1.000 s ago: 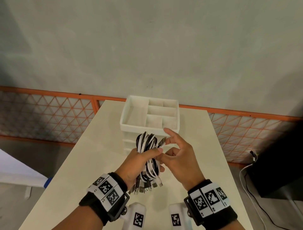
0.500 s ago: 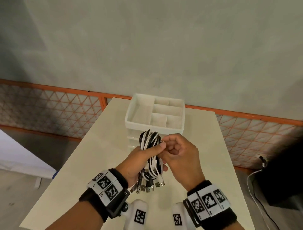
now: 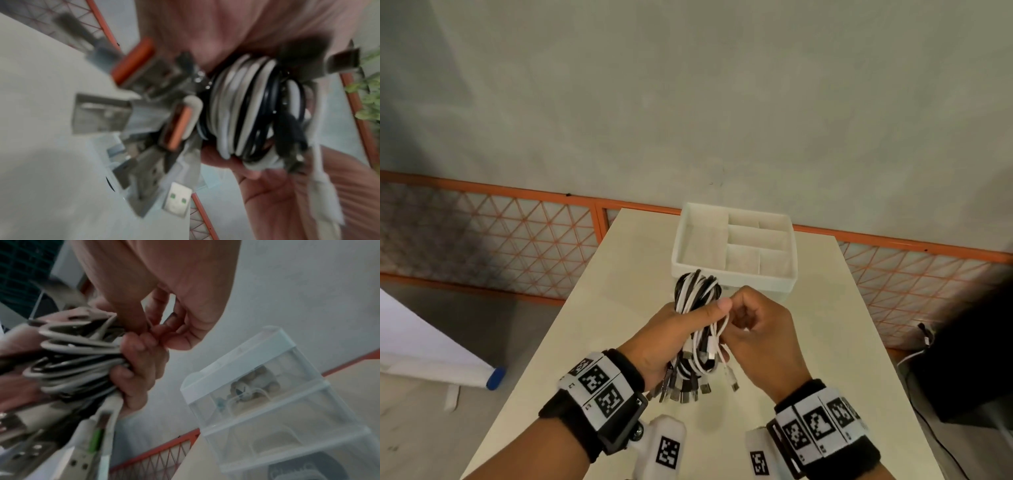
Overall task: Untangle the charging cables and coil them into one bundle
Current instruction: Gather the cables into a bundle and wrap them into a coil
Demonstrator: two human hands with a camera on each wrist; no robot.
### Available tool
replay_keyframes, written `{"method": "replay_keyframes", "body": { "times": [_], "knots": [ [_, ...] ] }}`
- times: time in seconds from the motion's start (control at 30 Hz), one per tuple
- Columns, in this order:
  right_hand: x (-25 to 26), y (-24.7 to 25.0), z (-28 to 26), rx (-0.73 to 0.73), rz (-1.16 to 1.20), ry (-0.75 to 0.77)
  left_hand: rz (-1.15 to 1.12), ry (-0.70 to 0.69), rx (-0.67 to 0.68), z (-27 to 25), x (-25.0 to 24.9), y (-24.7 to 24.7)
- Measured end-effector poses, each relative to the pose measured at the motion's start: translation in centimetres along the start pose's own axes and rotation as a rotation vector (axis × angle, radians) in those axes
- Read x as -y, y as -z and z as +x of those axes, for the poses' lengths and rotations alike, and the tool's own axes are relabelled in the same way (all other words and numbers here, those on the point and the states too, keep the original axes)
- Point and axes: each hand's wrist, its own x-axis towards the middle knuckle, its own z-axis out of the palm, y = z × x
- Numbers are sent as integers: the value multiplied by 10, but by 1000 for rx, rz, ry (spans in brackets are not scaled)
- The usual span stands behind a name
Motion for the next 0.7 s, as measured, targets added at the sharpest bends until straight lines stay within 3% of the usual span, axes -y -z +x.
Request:
{"method": "replay_keyframes", "body": {
  "times": [0.1, 0.23, 0.3, 0.43, 0.6, 0.7],
  "knots": [
    [8, -19, -1, 35, -73, 99, -48, -9, -65, 1, -5, 23],
    [15, -39, 7, 114, -10, 93, -83, -3, -81, 0, -13, 46],
    [20, -46, 10, 105, -3, 59, -77, -21, -74, -1, -15, 54],
    [21, -49, 17, 135, 237, -69, -131, -40, 36, -5, -16, 64],
    [18, -59, 23, -38, 294, -120, -84, 0, 94, -8, -17, 70],
    [20, -68, 21, -33, 269, -95, -93, -19, 55, -8, -19, 73]
  ]
}}
